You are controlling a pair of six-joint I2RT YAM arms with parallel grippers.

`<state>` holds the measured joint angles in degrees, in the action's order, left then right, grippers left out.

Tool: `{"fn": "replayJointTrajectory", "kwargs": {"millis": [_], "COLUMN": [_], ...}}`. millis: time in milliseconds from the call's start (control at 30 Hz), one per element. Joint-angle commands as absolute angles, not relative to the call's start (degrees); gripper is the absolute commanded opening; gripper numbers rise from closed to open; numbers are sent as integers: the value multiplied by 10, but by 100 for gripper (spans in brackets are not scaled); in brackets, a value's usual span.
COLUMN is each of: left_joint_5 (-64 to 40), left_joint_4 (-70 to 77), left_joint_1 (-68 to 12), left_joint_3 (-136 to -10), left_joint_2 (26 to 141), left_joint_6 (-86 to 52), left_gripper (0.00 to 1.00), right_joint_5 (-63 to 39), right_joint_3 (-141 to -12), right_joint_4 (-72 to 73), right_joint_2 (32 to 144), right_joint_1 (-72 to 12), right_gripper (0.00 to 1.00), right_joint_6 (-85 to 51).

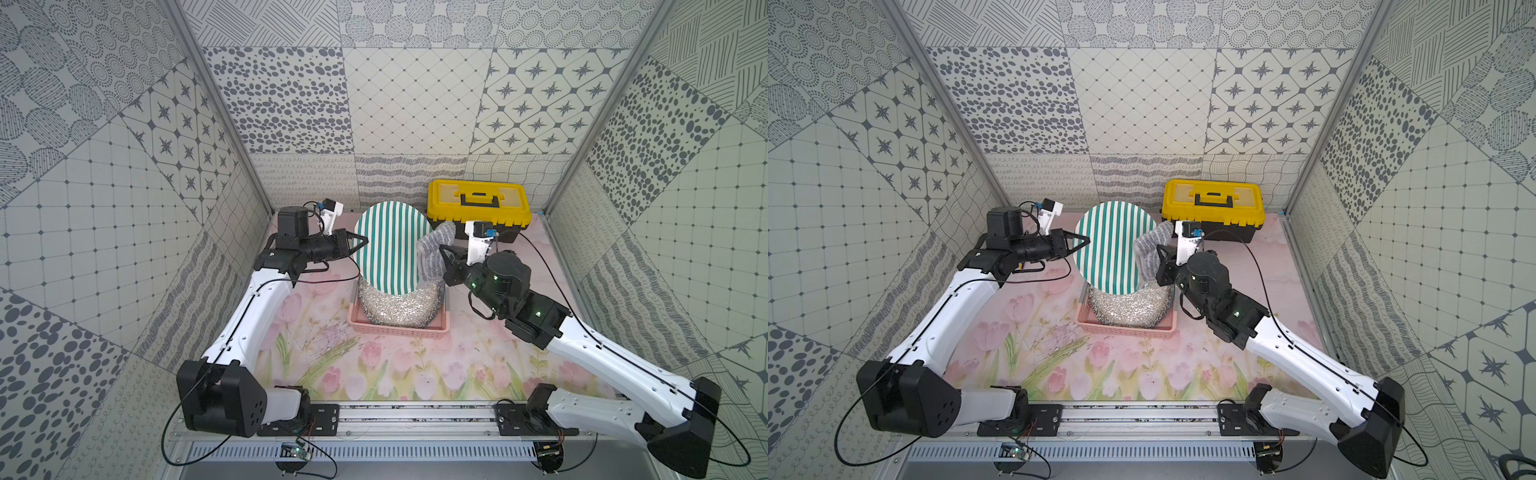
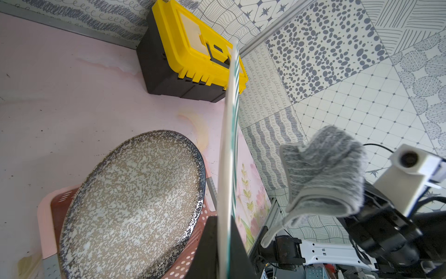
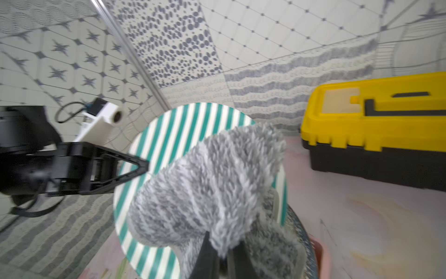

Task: Wipe the wet plate dry
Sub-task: Wipe the plate with towel, then place the towel at the center of the board.

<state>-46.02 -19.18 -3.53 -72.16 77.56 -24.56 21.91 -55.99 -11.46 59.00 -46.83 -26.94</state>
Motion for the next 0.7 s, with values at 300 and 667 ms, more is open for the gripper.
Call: {"fn": "replayJointTrajectory", "kwargs": {"millis": [300, 667], "left_joint_5": [-563, -537], "left_joint_4": [-180, -204], "left_joint_1": [-30, -32], "left_joint_3": [-745, -735], "left_joint_2": [789, 786], "left_joint_6": [-209, -175], "left_gripper": [0, 0], "right_joint_5": [264, 247], "right_joint_3": [-389, -360], "right_joint_4": [-377, -375], "right_joint_2": [543, 660], "right_joint_1": [-440, -440], "right_gripper": [0, 28], "right_joint_6": [-521, -555]}}
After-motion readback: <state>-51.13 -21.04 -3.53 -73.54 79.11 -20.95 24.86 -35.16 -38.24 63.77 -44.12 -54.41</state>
